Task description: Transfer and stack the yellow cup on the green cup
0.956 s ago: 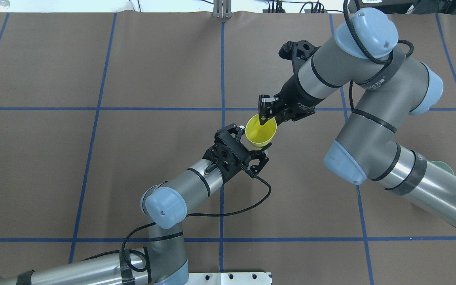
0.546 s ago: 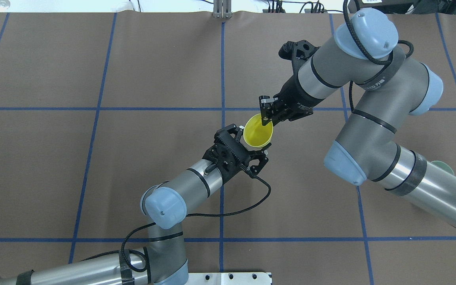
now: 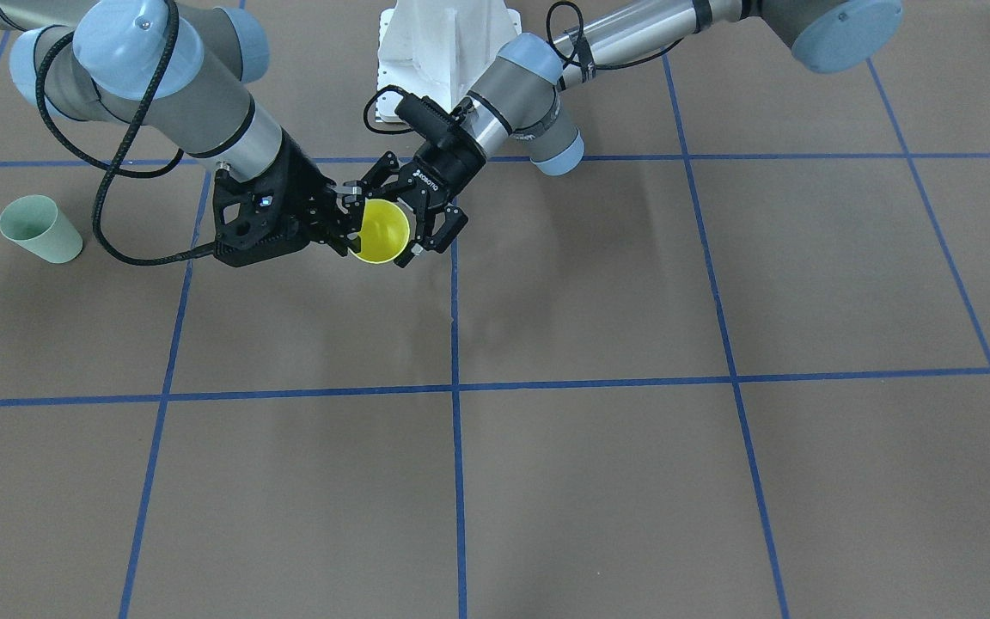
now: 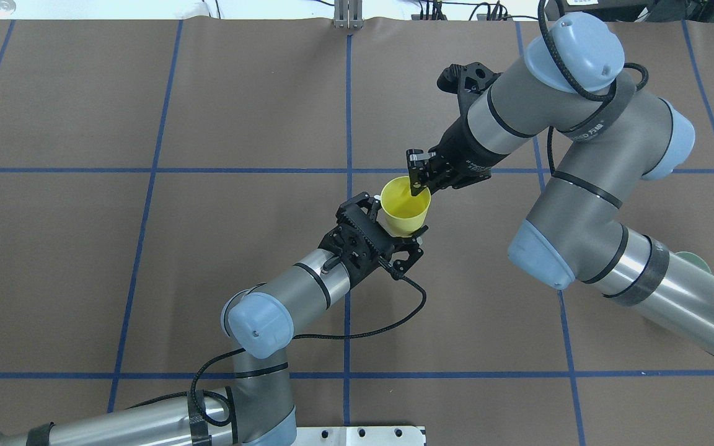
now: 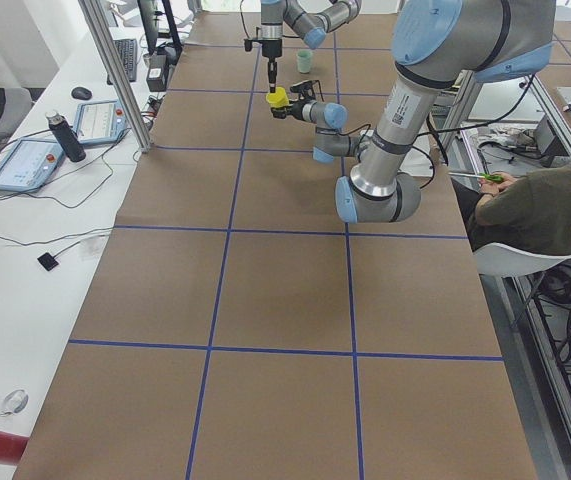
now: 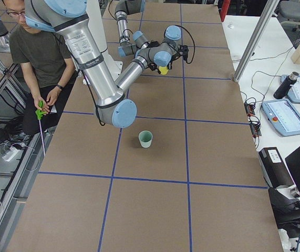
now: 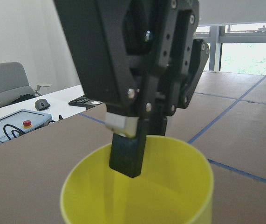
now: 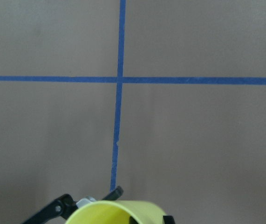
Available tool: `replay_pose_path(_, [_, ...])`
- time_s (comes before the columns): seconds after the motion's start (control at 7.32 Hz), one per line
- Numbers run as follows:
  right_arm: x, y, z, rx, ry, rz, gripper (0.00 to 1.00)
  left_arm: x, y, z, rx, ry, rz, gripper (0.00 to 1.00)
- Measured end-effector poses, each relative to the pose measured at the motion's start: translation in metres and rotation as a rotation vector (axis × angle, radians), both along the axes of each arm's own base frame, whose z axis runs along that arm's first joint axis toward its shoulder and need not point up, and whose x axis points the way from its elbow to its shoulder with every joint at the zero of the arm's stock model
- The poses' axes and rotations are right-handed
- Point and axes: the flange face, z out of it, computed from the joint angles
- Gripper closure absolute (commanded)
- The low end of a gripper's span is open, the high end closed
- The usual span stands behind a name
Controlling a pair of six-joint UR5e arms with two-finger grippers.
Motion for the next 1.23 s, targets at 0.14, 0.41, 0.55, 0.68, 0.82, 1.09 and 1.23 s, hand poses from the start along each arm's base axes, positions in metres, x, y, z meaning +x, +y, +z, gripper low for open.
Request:
replay_pose_path(0.14, [0.015, -0.011, 0.003, -0.002, 0.003, 0.024, 1.00, -0.001, 0.000, 0.000, 0.001, 0.002, -0.001, 0.01])
replay_pose_path(0.41, [0.031, -0.022, 0.013, -0.013, 0.014, 0.054, 1.00, -0.003, 0.000, -0.003, 0.001, 0.009, -0.001, 0.01])
replay_pose_path(0.55, [0.043, -0.027, 0.016, -0.021, 0.016, 0.073, 1.00, -0.005, 0.000, -0.005, 0.002, 0.015, -0.001, 0.01])
replay_pose_path(0.68, [0.065, -0.032, 0.024, -0.032, 0.022, 0.107, 1.00, -0.007, 0.000, -0.008, 0.003, 0.022, -0.002, 0.01])
replay_pose_path(0.82, [0.093, -0.032, 0.039, -0.043, 0.032, 0.147, 1.00, -0.008, 0.000, -0.010, 0.004, 0.027, -0.003, 0.01])
replay_pose_path(1.09, [0.163, -0.018, 0.086, -0.063, 0.085, 0.265, 1.00, -0.017, -0.015, -0.010, -0.002, 0.029, -0.026, 0.01])
replay_pose_path(1.23, [0.190, -0.001, 0.109, -0.059, 0.126, 0.320, 1.00, -0.025, -0.036, -0.002, -0.025, 0.026, -0.060, 0.01])
